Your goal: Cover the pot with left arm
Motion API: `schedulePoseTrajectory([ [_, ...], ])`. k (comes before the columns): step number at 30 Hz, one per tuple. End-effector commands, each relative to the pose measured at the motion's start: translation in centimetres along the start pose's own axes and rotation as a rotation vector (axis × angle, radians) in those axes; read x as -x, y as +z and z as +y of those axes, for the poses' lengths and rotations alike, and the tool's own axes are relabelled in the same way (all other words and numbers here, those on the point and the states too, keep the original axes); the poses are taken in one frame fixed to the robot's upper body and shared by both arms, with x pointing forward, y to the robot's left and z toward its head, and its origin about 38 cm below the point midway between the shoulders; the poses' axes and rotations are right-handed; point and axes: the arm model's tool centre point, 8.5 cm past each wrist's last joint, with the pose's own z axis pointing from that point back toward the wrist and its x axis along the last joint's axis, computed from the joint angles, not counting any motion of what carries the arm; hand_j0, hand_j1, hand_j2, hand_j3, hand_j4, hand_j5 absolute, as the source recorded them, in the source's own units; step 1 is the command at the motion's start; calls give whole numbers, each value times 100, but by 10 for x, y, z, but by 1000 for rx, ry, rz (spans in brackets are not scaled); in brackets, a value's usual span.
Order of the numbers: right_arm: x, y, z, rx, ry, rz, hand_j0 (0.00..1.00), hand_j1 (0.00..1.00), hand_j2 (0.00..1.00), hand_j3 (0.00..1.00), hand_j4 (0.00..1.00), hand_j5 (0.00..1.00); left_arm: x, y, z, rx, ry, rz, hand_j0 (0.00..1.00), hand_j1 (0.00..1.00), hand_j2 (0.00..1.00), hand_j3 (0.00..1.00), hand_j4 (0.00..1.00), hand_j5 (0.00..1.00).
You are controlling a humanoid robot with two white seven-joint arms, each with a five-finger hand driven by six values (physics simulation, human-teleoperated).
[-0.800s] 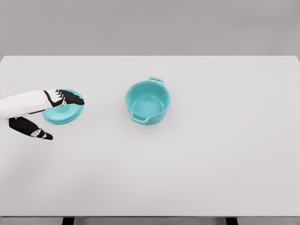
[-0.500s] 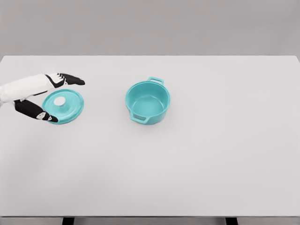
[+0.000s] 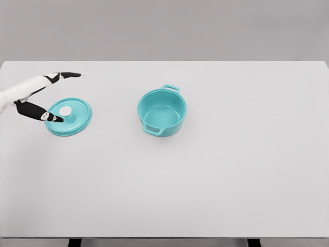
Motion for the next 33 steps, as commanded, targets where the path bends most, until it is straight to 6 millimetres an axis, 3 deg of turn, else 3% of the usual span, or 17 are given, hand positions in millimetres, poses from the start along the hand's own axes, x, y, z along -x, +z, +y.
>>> schedulePoseTrajectory([
  [1, 0, 0, 0, 0, 0, 1, 100, 100, 100, 100, 100, 100, 19, 4, -16, -33, 120, 28, 100, 100, 100, 100, 100, 100],
  [4, 0, 0, 0, 0, -1, -1, 100, 100, 100, 100, 100, 100, 19, 4, -16, -40, 143, 20, 100, 100, 100, 100, 100, 100],
  [7, 0, 0, 0, 0, 1, 0, 100, 100, 100, 100, 100, 100, 23, 2, -30, -27, 209, 13, 100, 100, 100, 100, 100, 100],
  [10, 0, 0, 0, 0, 1, 0, 100, 100, 100, 100, 100, 100, 30, 6, -31, -22, 209, 38, 83, 83, 83, 83, 83, 83],
  [12, 0, 0, 0, 0, -1, -1, 100, 100, 100, 100, 100, 100, 31, 6, -28, -13, 200, 58, 63, 63, 63, 63, 63, 63],
  [13, 0, 0, 0, 0, 1, 0, 100, 100, 100, 100, 100, 100, 30, 5, -26, -5, 181, 63, 61, 61, 61, 61, 61, 61],
  [19, 0, 0, 0, 0, 1, 0, 100, 100, 100, 100, 100, 100, 42, 9, -23, 33, 139, 167, 69, 69, 69, 69, 69, 69],
  [24, 0, 0, 0, 0, 1, 0, 100, 100, 100, 100, 100, 100, 44, 9, -22, 36, 123, 181, 83, 83, 83, 83, 83, 83],
  [33, 0, 0, 0, 0, 1, 0, 100, 100, 100, 100, 100, 100, 61, 11, -20, 30, 110, 247, 83, 83, 83, 83, 83, 83],
])
